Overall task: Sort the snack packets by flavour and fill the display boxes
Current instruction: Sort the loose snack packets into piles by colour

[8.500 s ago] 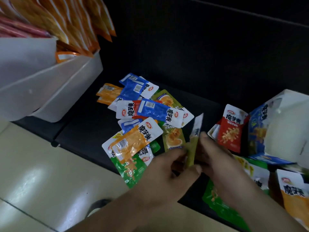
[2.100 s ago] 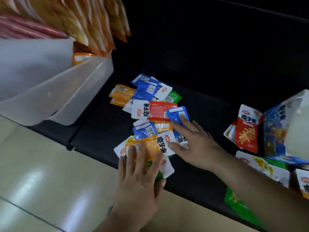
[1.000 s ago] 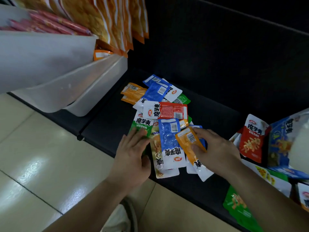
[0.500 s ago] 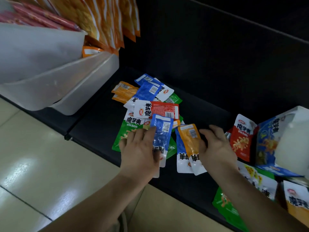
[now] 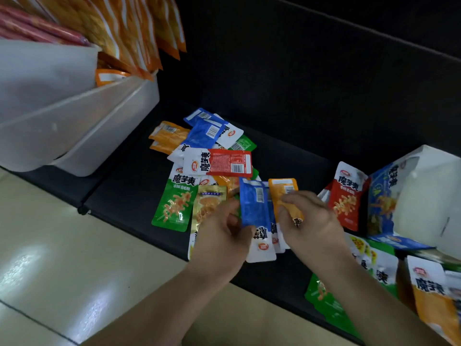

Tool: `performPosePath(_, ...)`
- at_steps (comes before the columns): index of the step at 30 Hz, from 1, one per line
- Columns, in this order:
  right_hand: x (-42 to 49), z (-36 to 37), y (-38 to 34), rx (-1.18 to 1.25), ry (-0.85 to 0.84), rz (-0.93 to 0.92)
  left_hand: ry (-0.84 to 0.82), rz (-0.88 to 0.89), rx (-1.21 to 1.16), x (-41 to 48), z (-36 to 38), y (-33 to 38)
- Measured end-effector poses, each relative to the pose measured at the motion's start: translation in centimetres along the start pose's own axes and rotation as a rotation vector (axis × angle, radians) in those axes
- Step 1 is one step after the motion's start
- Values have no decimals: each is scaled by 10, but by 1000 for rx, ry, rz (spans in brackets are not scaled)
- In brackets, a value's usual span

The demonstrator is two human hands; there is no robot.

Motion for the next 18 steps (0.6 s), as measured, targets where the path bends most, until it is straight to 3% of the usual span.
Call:
performPosePath(3,-14,6,2,24,-293,175,-22,149,479,9,18,1)
performPosePath(6,-23,7,8,-47,-359,85,6,177,613,14,25,3)
performPosePath(9,-36,16,10,-75,-436,-25,16,178,504,14,30,5)
performPosePath(11,-42,20,12,-76,-470,-47,26,89,312,13,37,4)
performPosePath(14,-42,16,19,66,-474,31,101,-112,6,12,44,-1)
performPosePath(18,-43,12,34,241,-498,168,152,-227,-180,16,48,-9)
Point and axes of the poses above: each hand's wrist, its own x-axis towards the middle knuckle, its own z-axis out of the palm, y = z × x, the point moved 8 cm from there along x, towards the middle knuckle, and after that the axes turned 5 degrees about -x, right-handed, at the moved point
